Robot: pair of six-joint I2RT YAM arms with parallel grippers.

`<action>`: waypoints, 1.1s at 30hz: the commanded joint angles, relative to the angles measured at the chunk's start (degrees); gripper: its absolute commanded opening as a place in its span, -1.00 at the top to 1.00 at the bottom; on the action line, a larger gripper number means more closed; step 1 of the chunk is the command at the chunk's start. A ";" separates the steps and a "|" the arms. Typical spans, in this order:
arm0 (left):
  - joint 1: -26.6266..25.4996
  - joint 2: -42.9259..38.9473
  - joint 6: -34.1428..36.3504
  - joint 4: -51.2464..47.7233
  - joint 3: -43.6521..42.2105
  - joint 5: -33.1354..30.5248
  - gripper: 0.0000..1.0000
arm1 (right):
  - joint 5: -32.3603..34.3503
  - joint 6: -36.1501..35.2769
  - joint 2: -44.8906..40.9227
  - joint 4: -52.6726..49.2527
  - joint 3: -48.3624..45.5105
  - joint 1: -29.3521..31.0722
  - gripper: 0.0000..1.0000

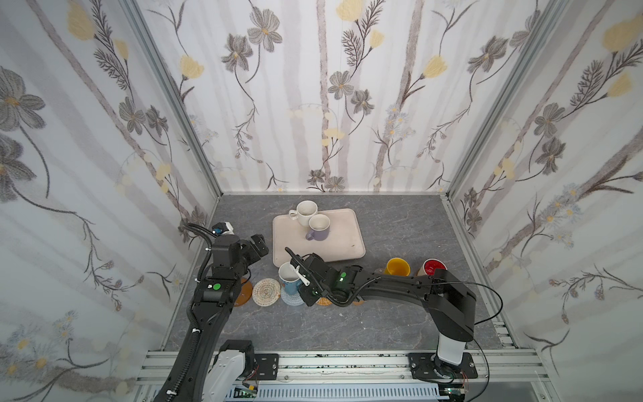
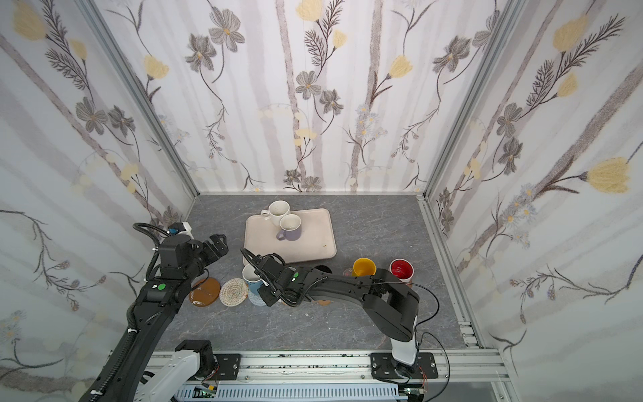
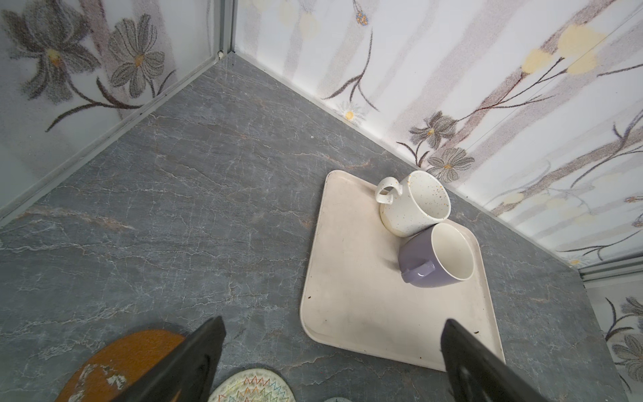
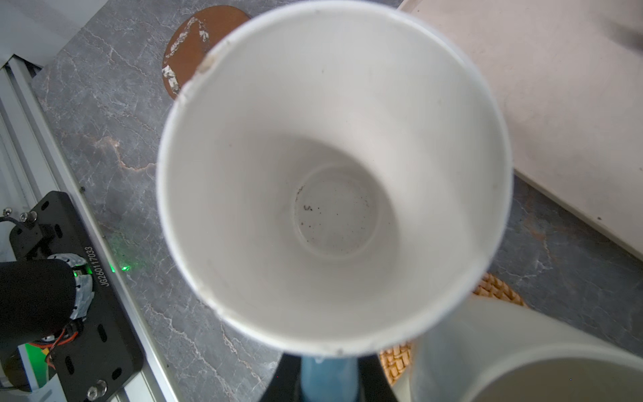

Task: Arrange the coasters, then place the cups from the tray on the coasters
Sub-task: 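Lower the blue floral mug onto the blue knit coaster with the right gripper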

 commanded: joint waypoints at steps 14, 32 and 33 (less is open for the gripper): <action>0.08 -0.38 0.00 2.18 -0.60 0.95 -1.00 | 7.52 5.16 1.04 3.01 -0.06 1.67 1.00; 0.12 -0.47 0.15 2.39 -0.65 1.43 -1.00 | 9.91 6.61 2.89 0.56 1.22 2.71 0.73; 0.18 -0.48 0.17 2.46 -0.66 1.43 -1.00 | 10.05 6.66 2.80 0.53 1.22 2.78 0.69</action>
